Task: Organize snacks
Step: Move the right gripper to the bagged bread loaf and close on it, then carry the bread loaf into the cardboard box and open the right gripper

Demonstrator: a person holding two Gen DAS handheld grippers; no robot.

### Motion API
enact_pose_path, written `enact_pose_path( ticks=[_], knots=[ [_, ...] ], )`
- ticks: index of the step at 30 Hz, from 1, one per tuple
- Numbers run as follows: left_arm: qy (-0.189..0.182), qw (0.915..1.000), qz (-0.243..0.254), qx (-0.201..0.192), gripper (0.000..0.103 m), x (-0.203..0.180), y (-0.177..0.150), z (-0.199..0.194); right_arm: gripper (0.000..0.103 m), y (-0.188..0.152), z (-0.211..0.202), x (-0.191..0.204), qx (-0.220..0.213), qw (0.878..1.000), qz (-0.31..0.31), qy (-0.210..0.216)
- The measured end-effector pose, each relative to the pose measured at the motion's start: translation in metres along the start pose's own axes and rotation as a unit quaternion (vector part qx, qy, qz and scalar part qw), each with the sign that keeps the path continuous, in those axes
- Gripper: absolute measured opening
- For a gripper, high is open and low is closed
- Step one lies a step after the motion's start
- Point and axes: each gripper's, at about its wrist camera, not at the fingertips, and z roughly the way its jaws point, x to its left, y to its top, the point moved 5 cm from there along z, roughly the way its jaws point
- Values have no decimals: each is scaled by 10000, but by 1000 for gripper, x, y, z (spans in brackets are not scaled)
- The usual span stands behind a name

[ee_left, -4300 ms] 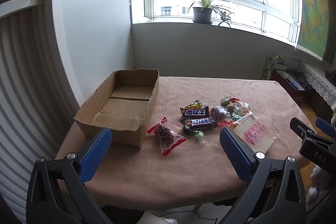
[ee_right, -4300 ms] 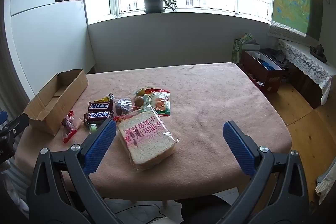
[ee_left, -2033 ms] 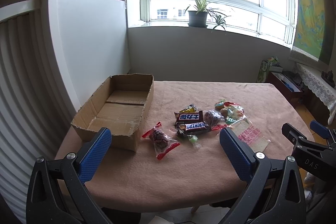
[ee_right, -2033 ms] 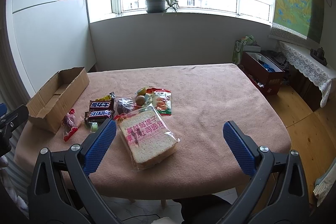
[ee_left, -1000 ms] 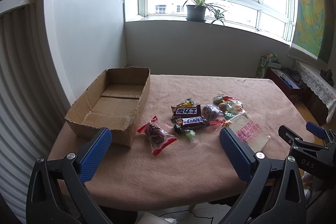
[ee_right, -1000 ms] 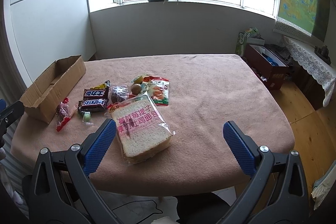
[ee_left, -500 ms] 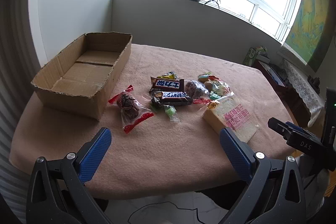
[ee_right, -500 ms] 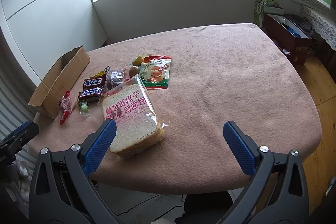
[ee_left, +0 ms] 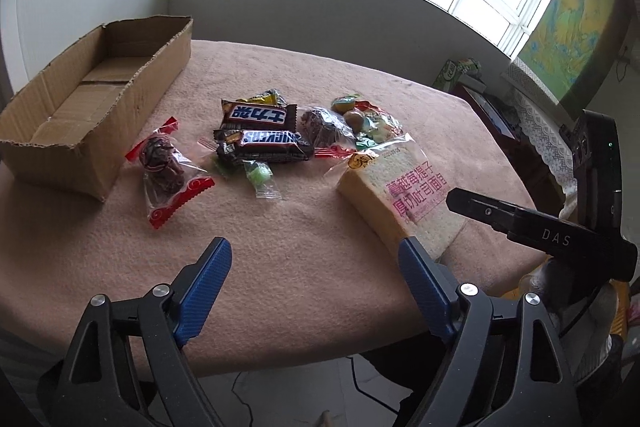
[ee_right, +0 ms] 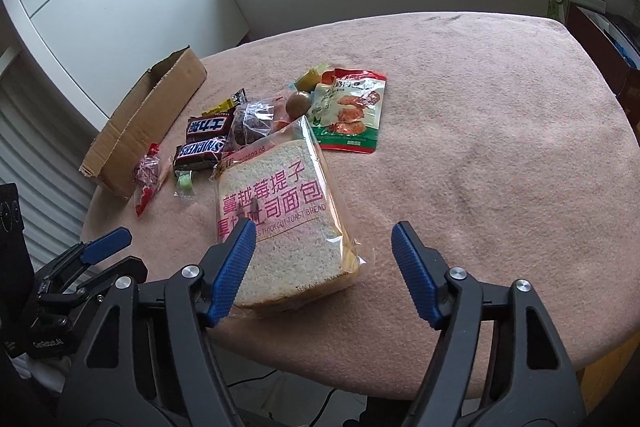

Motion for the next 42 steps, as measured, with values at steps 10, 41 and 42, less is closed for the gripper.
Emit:
enact_pose_path(
  ticks=[10,41,42],
  knots=[
    [-798,9944,-250,650,76,-20,-2,41,61,16,28,-8,579,9952,251,752],
    [-1287,9871,103,944,61,-51,7,63,57,6,31,2,1237,9838,160,1286],
    [-1282,9872,110,939,61,-55,9,67,57,6,30,5,1218,9843,142,1269]
  ],
)
